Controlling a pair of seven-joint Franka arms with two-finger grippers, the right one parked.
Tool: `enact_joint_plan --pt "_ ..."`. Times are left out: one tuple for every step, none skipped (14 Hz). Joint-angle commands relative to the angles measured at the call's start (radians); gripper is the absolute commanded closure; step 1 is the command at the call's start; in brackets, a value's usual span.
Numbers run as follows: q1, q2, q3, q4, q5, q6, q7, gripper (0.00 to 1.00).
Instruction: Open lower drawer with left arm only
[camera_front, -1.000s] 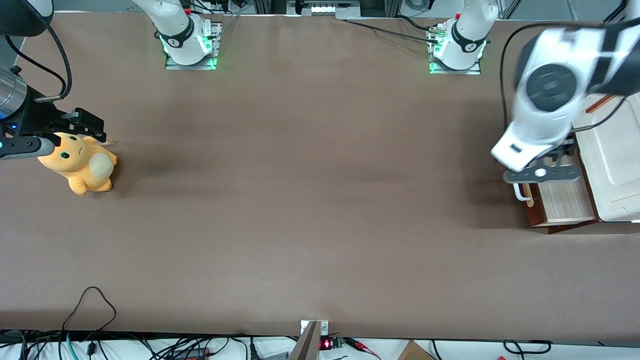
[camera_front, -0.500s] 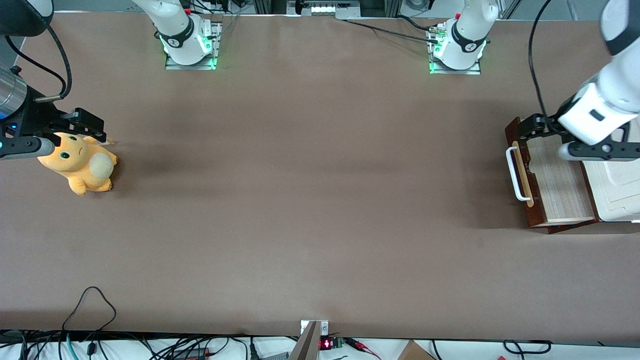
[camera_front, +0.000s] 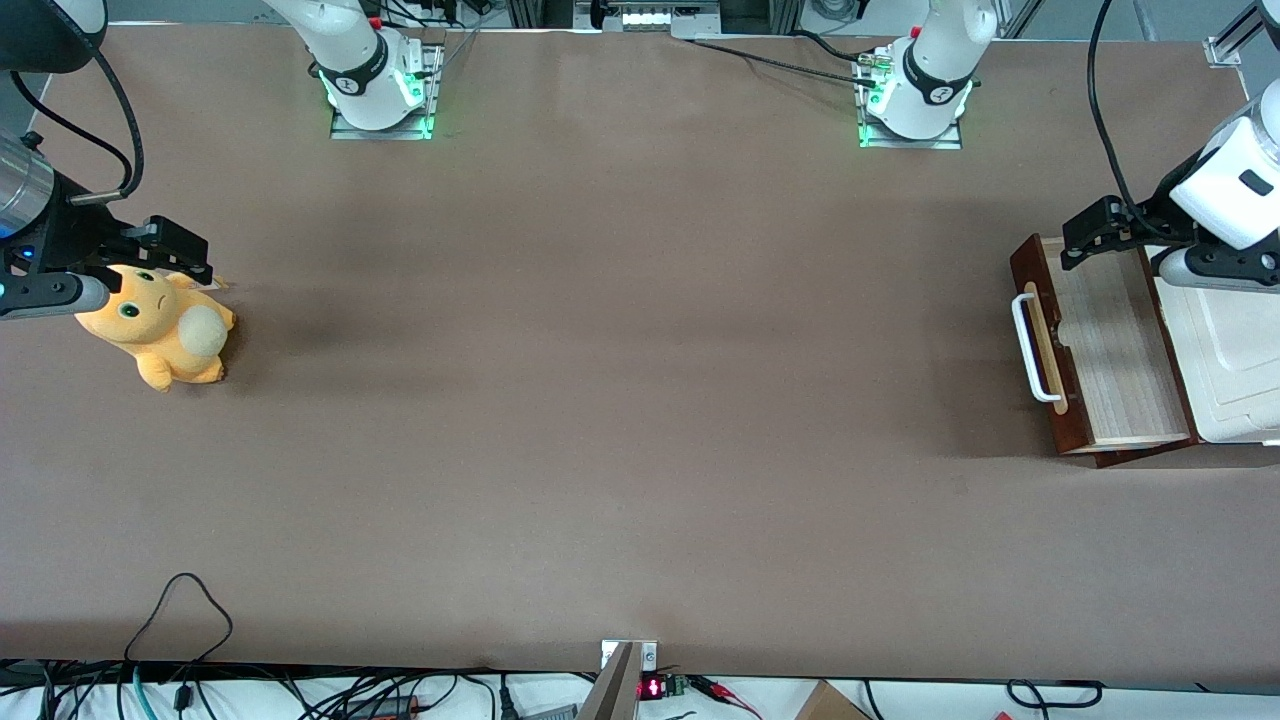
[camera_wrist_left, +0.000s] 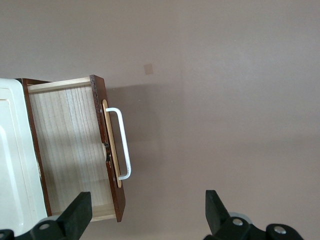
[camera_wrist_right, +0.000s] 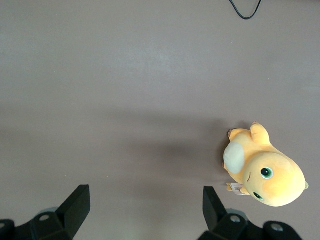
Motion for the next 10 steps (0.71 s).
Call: enact_joint_plan --pt "-0.003 -0.048 0.010 -0.066 -0.007 0.041 0.029 0.00" --pt "-0.003 -0.047 0.010 -0.067 -0.007 0.041 0.029 0.00" --pt "-0.003 -0.047 0.010 -0.065 -0.007 0.041 0.029 0.00" --pt "-0.003 -0.047 0.010 -0.063 -0.008 0.041 0.029 0.00" --pt "-0.003 -0.047 0.010 -0.062 -0.008 0.042 0.029 0.00" --pt "-0.003 -0.045 0.010 -0.059 -0.007 0.041 0.027 0.00" --pt "-0.003 -0.045 0.010 -0.059 -0.005 0.041 0.025 0.00" --pt "-0.003 -0.044 0.010 -0.059 -0.007 0.041 0.027 0.00" --pt "-0.003 -0.044 0.010 -0.059 -0.005 0.041 0.029 0.00" --pt "-0.003 -0.044 0.010 -0.059 -0.005 0.039 0.027 0.00"
